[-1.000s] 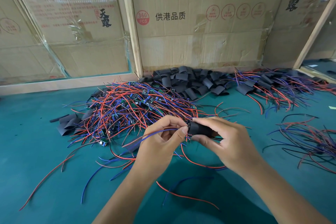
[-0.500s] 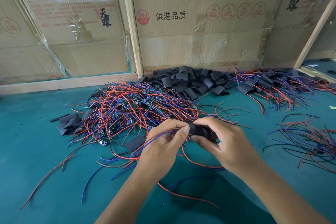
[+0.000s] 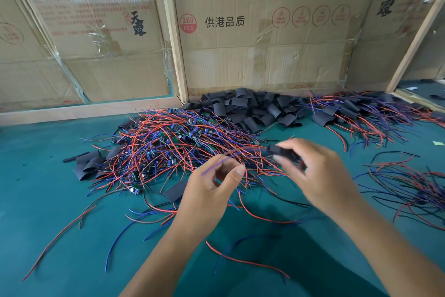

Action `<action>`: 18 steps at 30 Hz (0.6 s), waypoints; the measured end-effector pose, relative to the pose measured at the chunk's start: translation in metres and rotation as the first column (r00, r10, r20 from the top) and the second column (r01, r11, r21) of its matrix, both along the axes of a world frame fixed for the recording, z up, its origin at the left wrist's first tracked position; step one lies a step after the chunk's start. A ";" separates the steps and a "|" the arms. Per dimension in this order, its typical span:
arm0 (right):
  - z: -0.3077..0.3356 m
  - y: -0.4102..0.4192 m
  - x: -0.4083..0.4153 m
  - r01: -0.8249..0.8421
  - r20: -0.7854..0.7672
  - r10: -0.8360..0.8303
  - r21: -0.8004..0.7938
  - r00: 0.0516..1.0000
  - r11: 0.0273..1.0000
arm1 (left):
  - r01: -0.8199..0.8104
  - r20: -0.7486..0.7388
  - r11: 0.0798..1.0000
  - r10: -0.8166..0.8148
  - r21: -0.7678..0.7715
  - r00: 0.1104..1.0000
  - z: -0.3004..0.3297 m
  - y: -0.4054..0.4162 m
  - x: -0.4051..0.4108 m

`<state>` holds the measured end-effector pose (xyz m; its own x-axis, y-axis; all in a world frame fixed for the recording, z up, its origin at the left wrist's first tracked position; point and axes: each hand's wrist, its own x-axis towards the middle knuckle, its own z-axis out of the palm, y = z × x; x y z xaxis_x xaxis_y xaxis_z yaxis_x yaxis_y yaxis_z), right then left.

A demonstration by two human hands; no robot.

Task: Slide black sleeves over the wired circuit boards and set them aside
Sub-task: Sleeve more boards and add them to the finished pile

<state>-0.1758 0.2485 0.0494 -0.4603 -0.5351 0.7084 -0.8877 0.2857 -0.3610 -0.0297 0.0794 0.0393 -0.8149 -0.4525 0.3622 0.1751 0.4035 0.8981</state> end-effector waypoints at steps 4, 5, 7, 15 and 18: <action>0.021 0.003 -0.056 0.223 -0.111 -0.216 0.057 0.970 0.973 | -0.218 0.140 0.914 0.279 -0.342 0.950 -0.002 -0.020 0.005; 0.027 0.002 -0.075 0.290 -0.140 -0.276 0.087 0.951 0.953 | -0.269 0.183 0.843 0.389 -0.465 0.903 -0.001 -0.026 0.006; 0.039 0.003 -0.120 0.416 -0.145 -0.393 0.188 0.908 0.890 | -0.331 0.251 0.751 0.545 -0.572 0.800 0.001 -0.039 0.009; 0.036 -0.049 -0.122 0.376 0.031 -0.433 0.445 0.901 0.813 | -0.123 0.500 0.764 0.525 -0.633 0.689 -0.003 -0.072 0.025; 0.009 -0.079 -0.057 0.015 0.182 -0.115 0.474 0.977 0.881 | -0.137 0.520 0.777 0.529 -0.614 0.670 0.000 -0.082 0.031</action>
